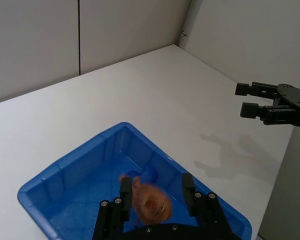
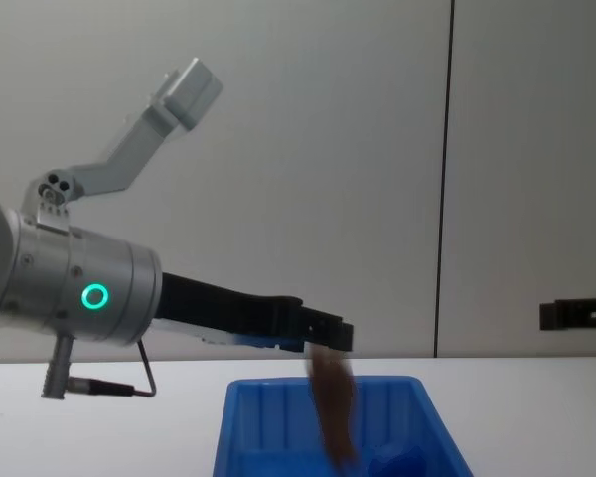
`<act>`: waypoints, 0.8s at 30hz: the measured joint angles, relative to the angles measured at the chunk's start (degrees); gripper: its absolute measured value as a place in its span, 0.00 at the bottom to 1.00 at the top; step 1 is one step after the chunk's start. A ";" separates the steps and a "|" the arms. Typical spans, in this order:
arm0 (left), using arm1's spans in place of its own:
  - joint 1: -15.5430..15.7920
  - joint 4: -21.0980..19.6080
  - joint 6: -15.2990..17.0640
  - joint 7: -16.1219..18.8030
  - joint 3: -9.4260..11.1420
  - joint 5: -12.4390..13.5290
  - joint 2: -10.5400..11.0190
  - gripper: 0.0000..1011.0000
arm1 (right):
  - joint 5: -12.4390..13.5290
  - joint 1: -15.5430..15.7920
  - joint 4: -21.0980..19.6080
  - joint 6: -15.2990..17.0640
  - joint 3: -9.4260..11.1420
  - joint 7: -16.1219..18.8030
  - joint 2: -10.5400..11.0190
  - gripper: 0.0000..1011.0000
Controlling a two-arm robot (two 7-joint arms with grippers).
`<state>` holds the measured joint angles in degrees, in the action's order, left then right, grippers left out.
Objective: Pick up the two dolls from the table and place them into the box.
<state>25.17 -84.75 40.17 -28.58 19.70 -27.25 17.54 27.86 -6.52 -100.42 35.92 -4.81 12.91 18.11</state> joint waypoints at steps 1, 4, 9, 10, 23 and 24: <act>0.07 0.12 0.10 -0.22 0.06 0.04 -0.03 0.60 | 0.00 0.00 0.00 -0.01 0.00 0.00 0.00 0.99; 0.32 0.58 0.46 -1.14 0.31 0.20 -0.17 0.72 | 0.00 0.00 0.00 0.00 0.00 0.00 0.00 0.99; 0.54 0.97 0.73 -1.92 0.50 0.31 -0.26 0.85 | 0.00 0.00 0.00 0.00 0.00 0.00 0.00 0.99; 0.56 0.99 0.73 -1.96 0.51 0.31 -0.26 0.86 | 0.00 0.00 0.00 -0.01 0.00 0.00 0.00 0.99; -0.42 -1.44 -2.70 2.16 -0.09 -0.31 0.41 0.99 | 0.00 0.00 0.00 0.00 0.00 0.00 0.00 0.99; -0.54 -1.72 -3.14 2.60 -0.16 -0.36 0.49 0.99 | 0.00 0.00 0.00 0.00 0.00 0.00 0.00 0.99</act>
<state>24.63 -86.47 37.04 -25.98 19.54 -27.61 18.03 27.85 -6.52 -100.42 35.91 -4.81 12.91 18.11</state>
